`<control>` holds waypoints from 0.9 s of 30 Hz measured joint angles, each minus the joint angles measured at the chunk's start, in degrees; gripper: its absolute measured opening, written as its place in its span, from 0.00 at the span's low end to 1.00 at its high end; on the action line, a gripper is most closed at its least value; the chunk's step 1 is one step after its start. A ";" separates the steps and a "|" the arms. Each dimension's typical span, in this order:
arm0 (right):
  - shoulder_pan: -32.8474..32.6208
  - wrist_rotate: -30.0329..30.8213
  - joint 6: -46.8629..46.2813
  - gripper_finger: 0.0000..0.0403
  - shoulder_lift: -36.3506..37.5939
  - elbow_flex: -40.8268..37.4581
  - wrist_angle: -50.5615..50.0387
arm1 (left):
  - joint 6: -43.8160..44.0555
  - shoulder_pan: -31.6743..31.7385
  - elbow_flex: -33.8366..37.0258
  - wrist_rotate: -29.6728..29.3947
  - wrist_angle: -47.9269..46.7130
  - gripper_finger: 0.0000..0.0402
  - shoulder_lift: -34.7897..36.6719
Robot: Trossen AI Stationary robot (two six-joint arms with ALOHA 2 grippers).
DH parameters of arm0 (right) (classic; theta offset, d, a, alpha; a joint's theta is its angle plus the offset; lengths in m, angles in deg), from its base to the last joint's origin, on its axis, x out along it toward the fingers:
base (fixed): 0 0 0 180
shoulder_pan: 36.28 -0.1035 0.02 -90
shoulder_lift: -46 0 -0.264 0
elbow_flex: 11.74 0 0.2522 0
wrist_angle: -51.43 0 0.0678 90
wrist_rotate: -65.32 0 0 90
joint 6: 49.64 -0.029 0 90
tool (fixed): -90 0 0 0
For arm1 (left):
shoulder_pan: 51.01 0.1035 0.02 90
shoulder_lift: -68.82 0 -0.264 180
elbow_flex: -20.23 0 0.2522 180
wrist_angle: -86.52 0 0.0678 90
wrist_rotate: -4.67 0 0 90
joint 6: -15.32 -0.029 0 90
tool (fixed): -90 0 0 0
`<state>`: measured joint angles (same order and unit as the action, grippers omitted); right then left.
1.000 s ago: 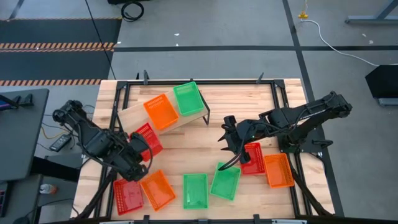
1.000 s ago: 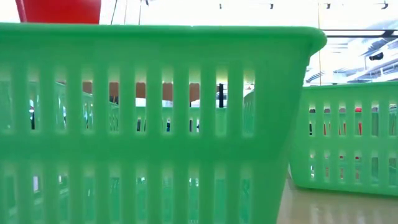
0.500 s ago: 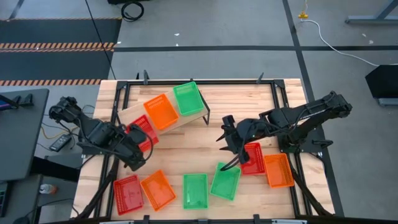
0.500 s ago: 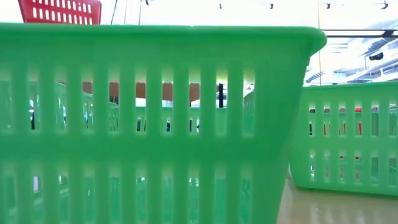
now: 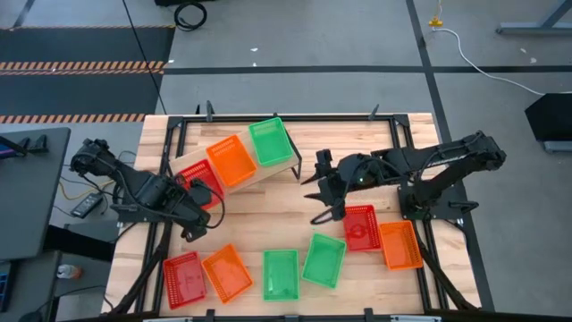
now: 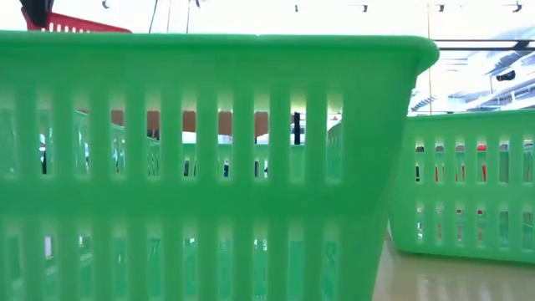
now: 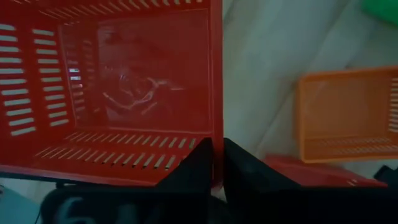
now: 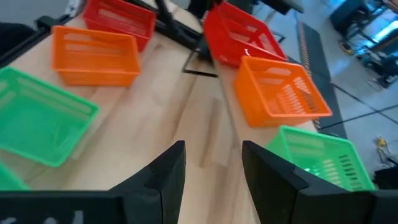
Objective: Stack baskets on shelf by color
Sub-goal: Put the top right red bin on the shelf, then stack the top red bin on the red bin on the shelf
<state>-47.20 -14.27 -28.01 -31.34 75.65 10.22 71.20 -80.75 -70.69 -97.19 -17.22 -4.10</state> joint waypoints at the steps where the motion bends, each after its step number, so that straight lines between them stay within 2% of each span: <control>1: 0.51 0.02 0.00 0.41 0.00 -0.02 0.10 | -0.04 0.52 0.85 0.05 -0.01 0.09 0.70; 7: 2.88 0.00 -0.01 0.41 0.00 -0.02 0.25 | 0.00 3.36 5.26 0.66 -0.15 0.09 4.52; 13: 3.87 -0.01 -0.58 0.41 0.00 -0.01 0.25 | -0.23 4.33 5.59 1.80 -0.01 0.12 4.85; 27: 3.97 -0.13 -2.33 0.41 0.00 0.00 -1.35 | 1.17 4.65 5.11 2.81 -0.03 0.33 4.77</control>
<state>-43.23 -14.40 -30.34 -31.34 75.64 8.86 72.37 -76.10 -65.58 -94.38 -17.25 0.67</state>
